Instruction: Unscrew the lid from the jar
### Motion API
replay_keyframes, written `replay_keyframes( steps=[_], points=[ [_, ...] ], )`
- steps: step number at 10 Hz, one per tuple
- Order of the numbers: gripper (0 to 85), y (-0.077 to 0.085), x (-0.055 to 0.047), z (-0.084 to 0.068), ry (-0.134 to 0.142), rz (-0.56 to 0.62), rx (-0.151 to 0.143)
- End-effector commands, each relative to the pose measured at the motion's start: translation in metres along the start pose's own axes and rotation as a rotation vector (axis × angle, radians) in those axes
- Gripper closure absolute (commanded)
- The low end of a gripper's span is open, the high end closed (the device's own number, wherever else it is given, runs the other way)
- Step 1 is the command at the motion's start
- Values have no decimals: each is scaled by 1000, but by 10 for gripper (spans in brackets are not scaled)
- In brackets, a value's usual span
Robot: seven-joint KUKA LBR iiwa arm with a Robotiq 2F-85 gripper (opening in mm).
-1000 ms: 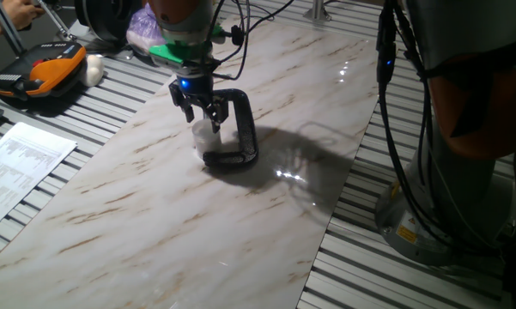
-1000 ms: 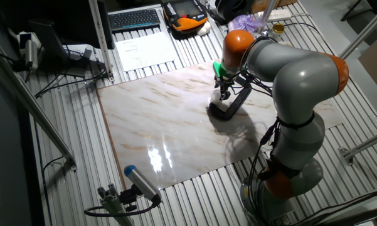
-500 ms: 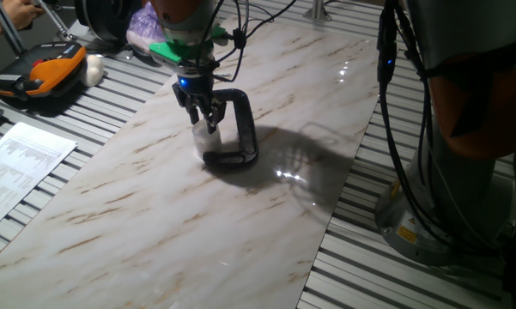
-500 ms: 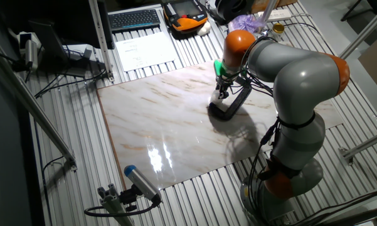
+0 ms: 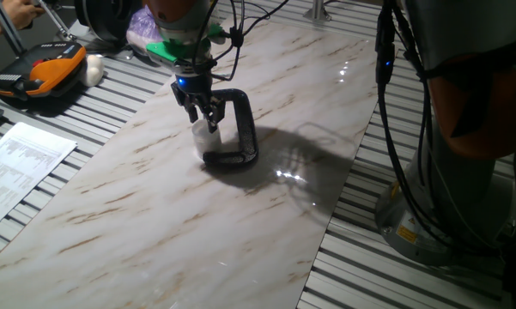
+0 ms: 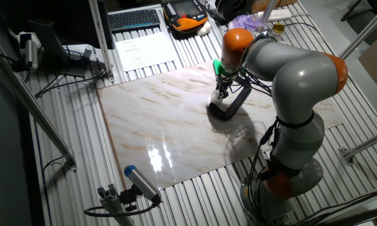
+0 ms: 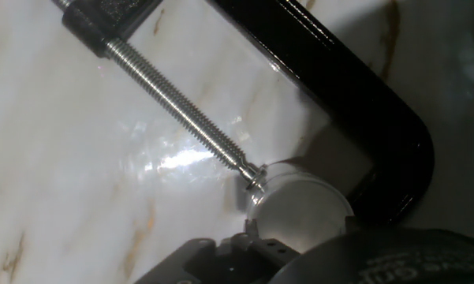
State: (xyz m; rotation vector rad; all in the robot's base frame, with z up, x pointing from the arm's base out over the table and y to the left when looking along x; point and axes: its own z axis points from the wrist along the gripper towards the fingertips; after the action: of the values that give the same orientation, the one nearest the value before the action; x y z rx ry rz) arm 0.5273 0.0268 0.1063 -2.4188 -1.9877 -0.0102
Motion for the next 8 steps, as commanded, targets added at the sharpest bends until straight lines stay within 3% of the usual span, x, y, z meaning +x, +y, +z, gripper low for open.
replay_keyframes(
  steps=[1, 2, 3, 8],
  points=[
    [170, 0, 0, 0, -1, 2, 2],
    [170, 0, 0, 0, -2, 4, 3],
    [0, 0, 0, 0, -1, 8, 3],
    [0, 1, 0, 4, 14, 13, -13]
  ],
)
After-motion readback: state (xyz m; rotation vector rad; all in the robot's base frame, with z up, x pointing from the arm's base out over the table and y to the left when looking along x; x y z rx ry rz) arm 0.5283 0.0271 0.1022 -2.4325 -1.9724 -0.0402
